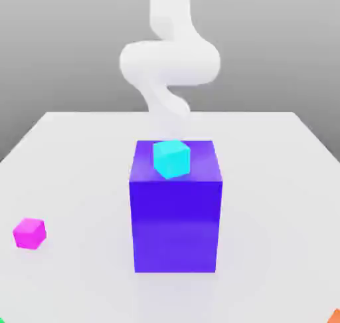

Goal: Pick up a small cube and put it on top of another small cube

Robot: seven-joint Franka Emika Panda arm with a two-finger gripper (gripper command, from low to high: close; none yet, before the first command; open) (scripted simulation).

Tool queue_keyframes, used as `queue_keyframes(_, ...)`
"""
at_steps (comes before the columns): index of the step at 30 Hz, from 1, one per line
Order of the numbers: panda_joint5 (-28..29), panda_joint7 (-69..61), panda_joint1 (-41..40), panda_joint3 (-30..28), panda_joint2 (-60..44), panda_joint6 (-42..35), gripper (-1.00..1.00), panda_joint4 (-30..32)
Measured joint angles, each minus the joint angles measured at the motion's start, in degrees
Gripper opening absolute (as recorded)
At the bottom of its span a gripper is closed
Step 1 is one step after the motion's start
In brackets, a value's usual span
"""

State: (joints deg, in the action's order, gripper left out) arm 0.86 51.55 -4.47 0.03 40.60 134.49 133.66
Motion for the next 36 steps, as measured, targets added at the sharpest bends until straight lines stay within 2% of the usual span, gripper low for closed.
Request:
queue_keyframes(8, 2.87, 18.57, -13.31, -1.60, -16.99, 8.75, 0.00, 6.07)
queue_keyframes(16, 3.37, 35.07, -23.56, -6.32, -33.57, 17.39, 0.00, 12.02)
queue_keyframes(19, 1.47, 39.77, -28.03, -8.63, -39.82, 20.68, 0.00, 14.28)
queue_keyframes(23, -4.15, 43.43, -31.85, -9.66, -48.21, 25.08, 0.00, 17.03)
queue_keyframes(28, -9.56, 41.03, -35.14, -6.20, -58.63, 32.81, 0.00, 15.81)
queue_keyframes(29, -10.17, 40.56, -35.96, -5.27, -60.66, 34.44, -1.00, 15.41)
queue_keyframes(36, -10.24, 40.53, -36.26, -4.95, -61.16, 34.93, -1.00, 15.32)
